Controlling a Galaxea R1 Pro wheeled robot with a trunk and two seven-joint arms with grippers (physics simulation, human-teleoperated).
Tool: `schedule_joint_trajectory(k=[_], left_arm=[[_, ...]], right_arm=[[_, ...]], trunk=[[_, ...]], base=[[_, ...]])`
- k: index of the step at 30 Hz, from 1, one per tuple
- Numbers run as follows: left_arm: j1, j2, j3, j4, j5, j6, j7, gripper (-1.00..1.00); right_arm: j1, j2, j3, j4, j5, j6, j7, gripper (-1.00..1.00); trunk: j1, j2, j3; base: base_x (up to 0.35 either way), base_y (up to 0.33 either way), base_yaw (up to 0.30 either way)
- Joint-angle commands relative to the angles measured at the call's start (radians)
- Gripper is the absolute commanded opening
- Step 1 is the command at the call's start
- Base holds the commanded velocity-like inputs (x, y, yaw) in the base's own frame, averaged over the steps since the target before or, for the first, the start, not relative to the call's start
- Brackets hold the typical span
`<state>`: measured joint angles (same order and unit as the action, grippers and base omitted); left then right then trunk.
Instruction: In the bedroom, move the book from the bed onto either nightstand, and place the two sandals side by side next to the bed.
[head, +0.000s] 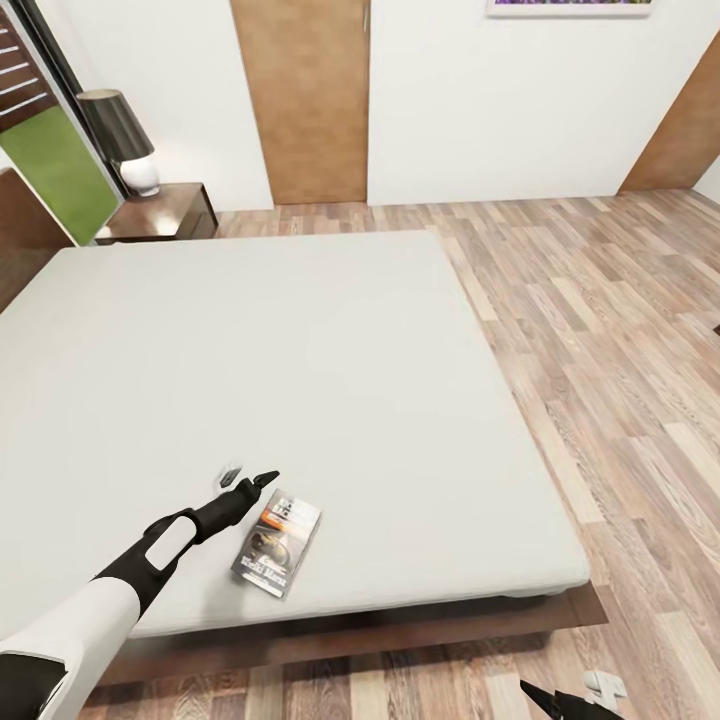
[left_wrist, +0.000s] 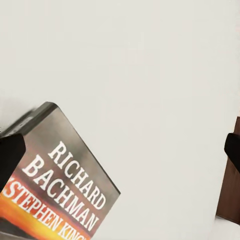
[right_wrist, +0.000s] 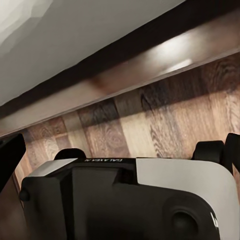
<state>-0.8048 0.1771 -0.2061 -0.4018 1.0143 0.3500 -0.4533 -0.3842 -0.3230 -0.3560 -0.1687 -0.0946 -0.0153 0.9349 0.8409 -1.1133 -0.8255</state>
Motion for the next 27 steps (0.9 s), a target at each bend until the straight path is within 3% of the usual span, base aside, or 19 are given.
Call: schedule_joint_trajectory(k=[1,27], left_arm=[[-0.001,0.001,-0.004,0.0,0.009,0.005,-0.001,1.0],[-0.001,0.001,-0.004,0.0,0.009,0.004,-0.002,1.0]], right_arm=[[0.0,-0.001,0.006,0.001,-0.01,-0.002,0.002,1.0],[0.0,-0.001,0.006,0.001,-0.01,-0.002,0.002,1.0]], trunk=[[0.004,-0.008,-0.004],[0.104,-0.19,-0.085]], base=[[0.0,0.0,0.0],[0.0,0.0,0.0]])
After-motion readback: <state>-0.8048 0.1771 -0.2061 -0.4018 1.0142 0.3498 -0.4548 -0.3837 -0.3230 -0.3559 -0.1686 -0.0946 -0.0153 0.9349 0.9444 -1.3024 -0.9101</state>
